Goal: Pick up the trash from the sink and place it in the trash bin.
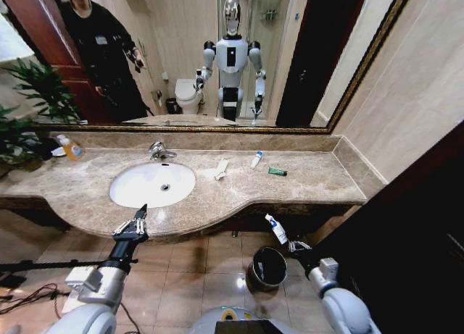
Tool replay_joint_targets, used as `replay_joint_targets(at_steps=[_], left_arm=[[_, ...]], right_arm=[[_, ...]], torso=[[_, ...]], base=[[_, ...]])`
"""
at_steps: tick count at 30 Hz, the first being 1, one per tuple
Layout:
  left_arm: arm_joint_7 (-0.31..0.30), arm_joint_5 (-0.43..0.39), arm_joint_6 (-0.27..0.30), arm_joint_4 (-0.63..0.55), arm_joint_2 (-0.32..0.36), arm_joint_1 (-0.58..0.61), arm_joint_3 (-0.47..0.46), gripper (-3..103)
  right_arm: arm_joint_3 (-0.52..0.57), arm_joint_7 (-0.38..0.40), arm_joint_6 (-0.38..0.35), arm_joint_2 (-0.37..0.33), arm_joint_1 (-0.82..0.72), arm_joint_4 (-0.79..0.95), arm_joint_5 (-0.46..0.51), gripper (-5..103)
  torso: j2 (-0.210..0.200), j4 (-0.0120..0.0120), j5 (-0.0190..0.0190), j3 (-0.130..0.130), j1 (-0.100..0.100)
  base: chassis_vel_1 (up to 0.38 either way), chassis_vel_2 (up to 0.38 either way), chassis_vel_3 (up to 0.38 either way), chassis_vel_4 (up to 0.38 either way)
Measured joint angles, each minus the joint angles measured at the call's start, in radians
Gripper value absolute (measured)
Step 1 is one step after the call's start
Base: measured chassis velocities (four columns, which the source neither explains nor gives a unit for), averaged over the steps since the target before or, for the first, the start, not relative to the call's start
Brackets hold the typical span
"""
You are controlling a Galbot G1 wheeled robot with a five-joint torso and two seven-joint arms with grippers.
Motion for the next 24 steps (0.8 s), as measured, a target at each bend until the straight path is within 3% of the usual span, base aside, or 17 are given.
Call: replay_joint_targets(at_steps=[19,24], left_arm=[[0.000,0.000,0.000,0.000,0.000,0.000,0.000,0],[0.000,0.000,0.000,0.000,0.000,0.000,0.000,0]], right_arm=[[-0.018,-0.034,0.135,0.056,0.177,-0.520,-0.111,0],[-0.016,-0.027,0.169,0.108,0.239,-0.665,-0.154,0]], torso=[[0.000,-0.0001,-0.0001,0.000,0.000],[0.000,-0.0001,0.0000,0.000,0.000]], base=[[0.000,0.000,0.000,0.000],[0.000,0.000,0.000,0.000]])
